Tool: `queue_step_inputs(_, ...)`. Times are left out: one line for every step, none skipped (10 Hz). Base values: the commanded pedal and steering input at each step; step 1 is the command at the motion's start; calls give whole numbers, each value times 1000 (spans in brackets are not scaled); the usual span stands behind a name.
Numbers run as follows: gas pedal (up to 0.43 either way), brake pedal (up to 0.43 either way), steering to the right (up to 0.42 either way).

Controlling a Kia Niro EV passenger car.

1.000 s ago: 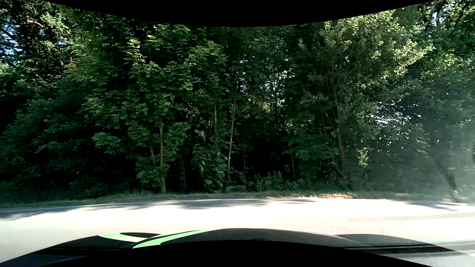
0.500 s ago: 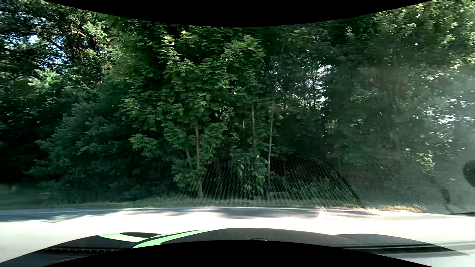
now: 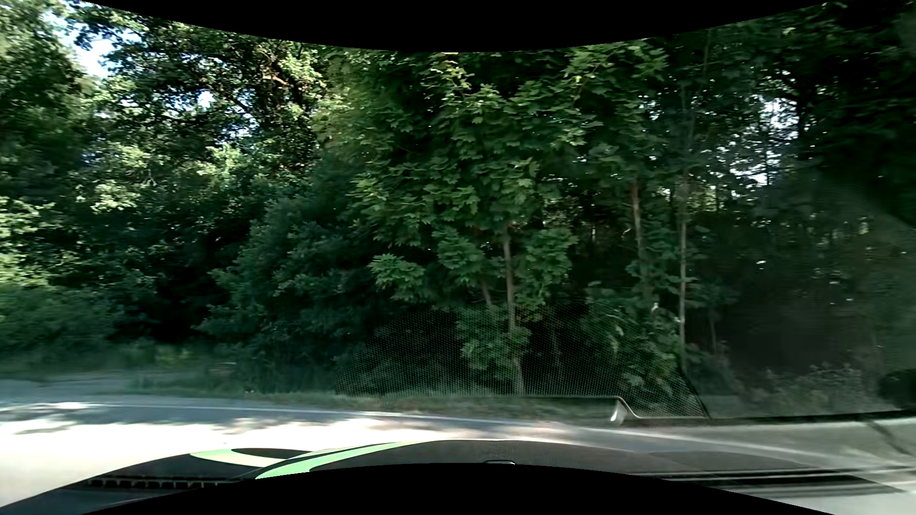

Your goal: Follow the waypoints while adhering to traffic rules and regulations

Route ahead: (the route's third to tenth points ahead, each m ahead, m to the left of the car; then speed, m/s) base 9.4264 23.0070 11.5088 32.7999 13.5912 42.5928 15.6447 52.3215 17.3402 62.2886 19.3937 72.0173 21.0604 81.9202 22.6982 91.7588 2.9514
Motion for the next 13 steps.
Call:
queue_step_inputs(488,0,-837)
queue_step_inputs(488,0,-828)
queue_step_inputs(488,0,-817)
queue_step_inputs(488,0,-806)
queue_step_inputs(488,0,-792)
queue_step_inputs(488,0,-778)
queue_step_inputs(488,0,-762)
queue_step_inputs(488,0,-745)
queue_step_inputs(488,0,-730)
queue_step_inputs(488,0,-699)
queue_step_inputs(488,0,-657)
queue_step_inputs(488,0,-602)
queue_step_inputs(488,0,-560)
